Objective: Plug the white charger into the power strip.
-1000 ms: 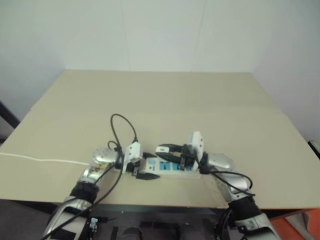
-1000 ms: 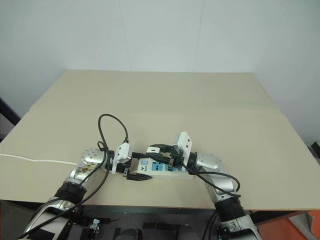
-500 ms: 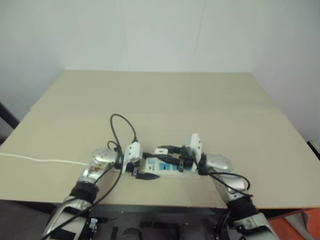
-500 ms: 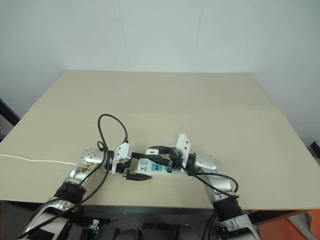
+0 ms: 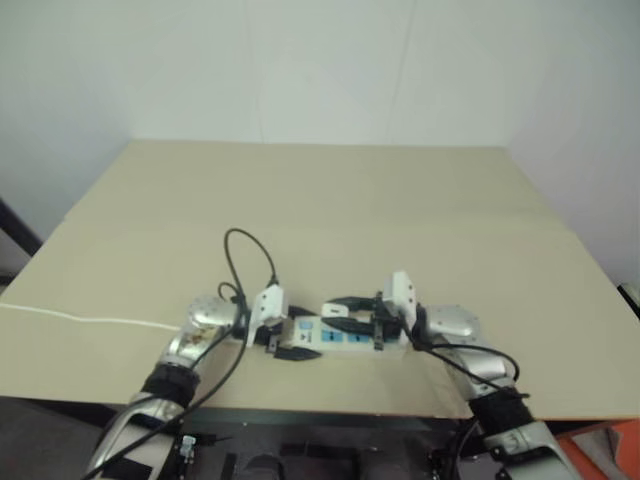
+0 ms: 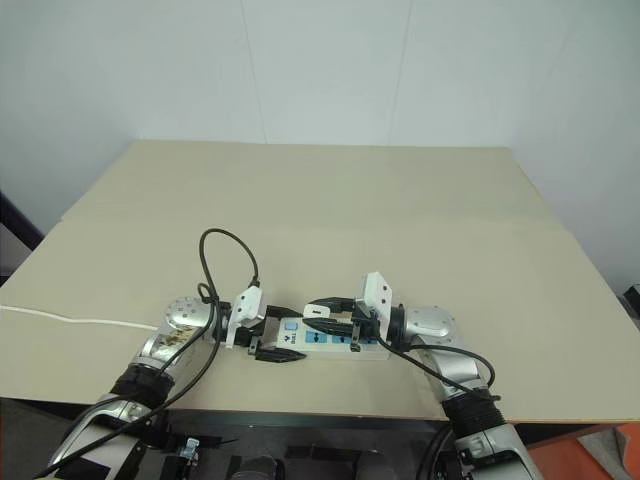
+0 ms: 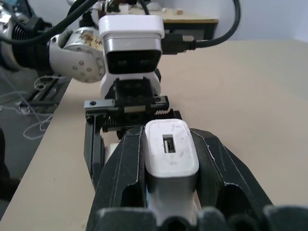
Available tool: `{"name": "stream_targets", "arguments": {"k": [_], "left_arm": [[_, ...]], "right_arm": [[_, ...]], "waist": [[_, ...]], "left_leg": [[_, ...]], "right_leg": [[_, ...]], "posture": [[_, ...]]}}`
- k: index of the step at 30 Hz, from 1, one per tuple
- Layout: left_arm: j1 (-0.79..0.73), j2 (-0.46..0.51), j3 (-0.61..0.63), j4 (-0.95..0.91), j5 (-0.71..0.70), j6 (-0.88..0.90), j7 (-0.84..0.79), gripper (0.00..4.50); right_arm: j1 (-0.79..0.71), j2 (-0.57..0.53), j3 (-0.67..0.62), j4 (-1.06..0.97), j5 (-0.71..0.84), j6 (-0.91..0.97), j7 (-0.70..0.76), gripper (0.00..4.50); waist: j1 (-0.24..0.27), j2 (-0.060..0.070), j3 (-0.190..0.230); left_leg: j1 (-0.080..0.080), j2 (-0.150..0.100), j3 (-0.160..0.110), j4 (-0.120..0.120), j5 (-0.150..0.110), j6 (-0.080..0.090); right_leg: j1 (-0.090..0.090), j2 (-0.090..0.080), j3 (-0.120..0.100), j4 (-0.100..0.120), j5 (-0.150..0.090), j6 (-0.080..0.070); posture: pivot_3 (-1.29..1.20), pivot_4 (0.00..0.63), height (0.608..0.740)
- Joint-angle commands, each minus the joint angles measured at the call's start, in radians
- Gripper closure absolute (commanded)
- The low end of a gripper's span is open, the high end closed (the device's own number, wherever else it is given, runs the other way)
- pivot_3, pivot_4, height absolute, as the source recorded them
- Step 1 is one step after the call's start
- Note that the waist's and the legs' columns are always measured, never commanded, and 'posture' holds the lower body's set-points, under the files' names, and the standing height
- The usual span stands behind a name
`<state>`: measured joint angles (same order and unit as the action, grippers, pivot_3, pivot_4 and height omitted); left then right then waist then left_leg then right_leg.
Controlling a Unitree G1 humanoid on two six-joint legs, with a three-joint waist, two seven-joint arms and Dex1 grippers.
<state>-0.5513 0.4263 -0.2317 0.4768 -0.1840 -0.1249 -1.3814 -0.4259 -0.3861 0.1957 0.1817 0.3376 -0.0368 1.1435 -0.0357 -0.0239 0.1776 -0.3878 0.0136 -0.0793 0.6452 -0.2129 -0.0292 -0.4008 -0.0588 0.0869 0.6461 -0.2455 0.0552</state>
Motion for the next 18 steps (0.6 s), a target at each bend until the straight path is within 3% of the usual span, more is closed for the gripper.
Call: {"name": "stream_targets", "arguments": {"k": [1,9,18], "left_arm": [[0.005,0.030,0.002,0.005,0.011,0.011,-0.013,1.21],[0.006,0.034,0.001,-0.004,0.008,0.015,-0.008,1.21],[0.021,0.043,0.005,-0.023,0.005,0.024,-0.001,1.21]], "right_arm": [[0.003,-0.059,0.002,0.106,-0.068,0.021,0.012,3.38],[-0.078,-0.001,0.105,0.156,-0.099,0.054,0.033,3.38],[-0.062,-0.006,0.112,0.164,-0.099,0.063,0.042,3.38]], "waist": [[0.000,0.000,0.000],[-0.010,-0.001,-0.001],[-0.014,-0.002,-0.003]], "left_leg": [[0.000,0.000,0.000,0.000,0.000,0.000],[0.007,0.001,0.000,0.000,0.000,0.000],[0.014,0.001,0.000,-0.003,0.000,0.000]], "right_leg": [[0.001,0.000,0.000,0.000,-0.001,0.002],[0.006,0.001,0.000,0.000,-0.003,0.004],[0.012,0.001,0.000,-0.001,-0.004,0.004]], "posture": [[0.00,0.150,0.740],[0.00,0.150,0.740],[0.00,0.150,0.740]]}}
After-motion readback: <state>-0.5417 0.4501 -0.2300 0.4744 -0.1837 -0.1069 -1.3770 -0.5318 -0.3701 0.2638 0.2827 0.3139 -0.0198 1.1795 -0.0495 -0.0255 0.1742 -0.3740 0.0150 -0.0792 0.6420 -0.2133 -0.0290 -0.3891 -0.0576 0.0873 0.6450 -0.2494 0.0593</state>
